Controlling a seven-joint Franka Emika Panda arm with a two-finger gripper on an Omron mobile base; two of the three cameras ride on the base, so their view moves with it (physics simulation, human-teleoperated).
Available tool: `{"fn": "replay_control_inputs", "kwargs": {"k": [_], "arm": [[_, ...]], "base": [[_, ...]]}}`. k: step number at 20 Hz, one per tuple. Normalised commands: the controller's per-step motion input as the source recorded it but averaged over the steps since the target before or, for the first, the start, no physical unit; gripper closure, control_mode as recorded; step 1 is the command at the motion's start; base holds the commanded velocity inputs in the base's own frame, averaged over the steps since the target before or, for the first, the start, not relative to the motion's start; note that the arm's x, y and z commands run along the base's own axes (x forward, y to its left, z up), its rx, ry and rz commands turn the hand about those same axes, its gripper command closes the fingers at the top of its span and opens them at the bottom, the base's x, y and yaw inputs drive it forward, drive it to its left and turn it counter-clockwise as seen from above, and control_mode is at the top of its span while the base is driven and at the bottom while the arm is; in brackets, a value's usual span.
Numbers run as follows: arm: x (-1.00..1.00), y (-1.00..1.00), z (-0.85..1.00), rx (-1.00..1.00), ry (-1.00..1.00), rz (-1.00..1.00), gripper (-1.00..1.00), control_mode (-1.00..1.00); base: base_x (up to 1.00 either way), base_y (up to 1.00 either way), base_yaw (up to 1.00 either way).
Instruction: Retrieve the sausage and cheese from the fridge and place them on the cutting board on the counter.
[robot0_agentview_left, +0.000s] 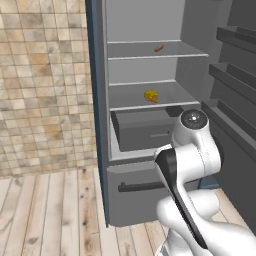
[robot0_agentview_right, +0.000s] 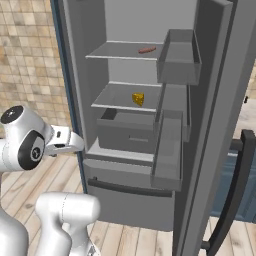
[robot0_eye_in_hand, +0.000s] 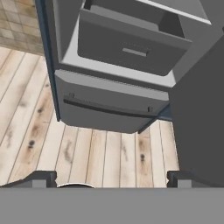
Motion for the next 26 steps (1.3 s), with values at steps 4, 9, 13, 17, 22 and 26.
{"fn": "replay_control_inputs", "kwargs": {"k": [4, 9, 13, 17, 22, 26], "arm": [[0.0, 0.0, 0.0, 0.0, 0.0, 0.0, -1.0, -1.0], [0.0, 0.0, 0.0, 0.0, 0.0, 0.0, -1.0, -1.0], [0.0, 0.0, 0.0, 0.0, 0.0, 0.0, -1.0, -1.0], [0.0, 0.0, 0.0, 0.0, 0.0, 0.0, -1.0, -1.0], [0.0, 0.0, 0.0, 0.0, 0.0, 0.0, -1.0, -1.0], [0.0, 0.0, 0.0, 0.0, 0.0, 0.0, -1.0, -1.0]], "base": [[0.0, 0.0, 0.0], [0.0, 0.0, 0.0], [0.0, 0.0, 0.0], [0.0, 0.0, 0.0], [0.0, 0.0, 0.0], [0.0, 0.0, 0.0]]}}
